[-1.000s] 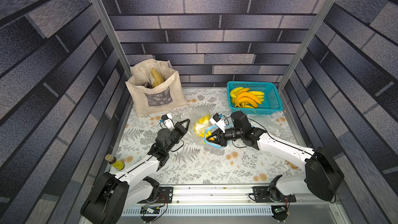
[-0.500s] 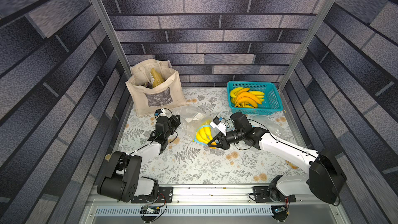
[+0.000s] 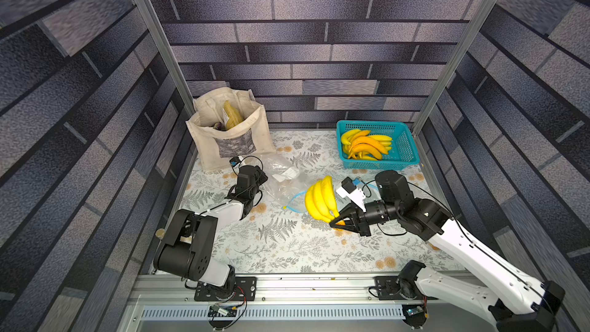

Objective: Open the zip-top bag and take out the banana
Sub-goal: Place the banana in the basket.

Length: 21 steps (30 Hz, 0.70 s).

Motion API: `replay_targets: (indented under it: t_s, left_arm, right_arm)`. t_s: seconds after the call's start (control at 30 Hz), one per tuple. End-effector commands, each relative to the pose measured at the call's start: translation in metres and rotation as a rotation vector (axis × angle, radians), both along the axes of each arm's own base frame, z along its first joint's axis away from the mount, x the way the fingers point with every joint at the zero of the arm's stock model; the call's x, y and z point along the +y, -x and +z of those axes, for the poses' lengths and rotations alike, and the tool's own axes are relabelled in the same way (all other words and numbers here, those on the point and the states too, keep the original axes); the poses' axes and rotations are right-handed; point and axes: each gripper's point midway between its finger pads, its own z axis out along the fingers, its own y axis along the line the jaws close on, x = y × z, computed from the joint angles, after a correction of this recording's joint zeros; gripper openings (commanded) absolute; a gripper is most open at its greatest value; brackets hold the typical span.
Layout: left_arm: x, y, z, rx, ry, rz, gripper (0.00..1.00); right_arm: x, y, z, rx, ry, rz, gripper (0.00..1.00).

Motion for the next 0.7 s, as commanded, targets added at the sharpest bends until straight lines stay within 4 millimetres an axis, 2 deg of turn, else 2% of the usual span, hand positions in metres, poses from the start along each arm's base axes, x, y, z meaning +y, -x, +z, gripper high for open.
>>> replay_targets:
  t_s: [0.0,0.07,0.17,0.23,0.27,0.33,0.4,0.43,0.57,0.67]
  left_arm:
    - [-0.006,-0.004,-0.004,-0.005,-0.076,-0.011,0.00]
    - [-0.019,-0.006,-0.008,0.000,-0.075,-0.057,0.00]
    - [-0.040,-0.007,-0.008,0.010,-0.094,-0.115,0.01]
    - [-0.051,-0.005,-0.005,0.011,-0.121,-0.139,0.25]
    - [-0.055,-0.003,-0.004,0.013,-0.134,-0.146,0.45]
    - [-0.060,0.000,-0.001,0.011,-0.167,-0.163,0.64]
    - [-0.063,0.004,0.002,0.014,-0.197,-0.174,0.96]
    - [-0.063,0.007,0.003,0.020,-0.214,-0.178,1.00]
    - [-0.059,0.016,0.007,0.055,-0.316,-0.183,1.00]
    - [-0.050,0.027,0.009,0.083,-0.390,-0.169,1.00]
  right_arm:
    - [-0.032,-0.051,-0.017,-0.146,0.194,-0.256,0.00]
    - [-0.048,-0.103,-0.018,-0.239,0.258,-0.429,0.00]
    - [-0.077,-0.192,-0.024,-0.303,0.307,-0.683,0.00]
    - [-0.096,-0.248,-0.024,-0.352,0.331,-0.804,0.00]
    - [-0.107,-0.275,-0.029,-0.366,0.341,-0.862,0.00]
    - [-0.125,-0.316,-0.037,-0.362,0.326,-0.947,0.00]
    - [-0.142,-0.349,-0.045,-0.359,0.319,-1.014,0.00]
    - [-0.148,-0.360,-0.048,-0.363,0.322,-1.034,0.00]
    - [-0.172,-0.394,-0.066,-0.375,0.349,-1.089,0.00]
    - [-0.193,-0.411,-0.077,-0.361,0.359,-1.151,0.00]
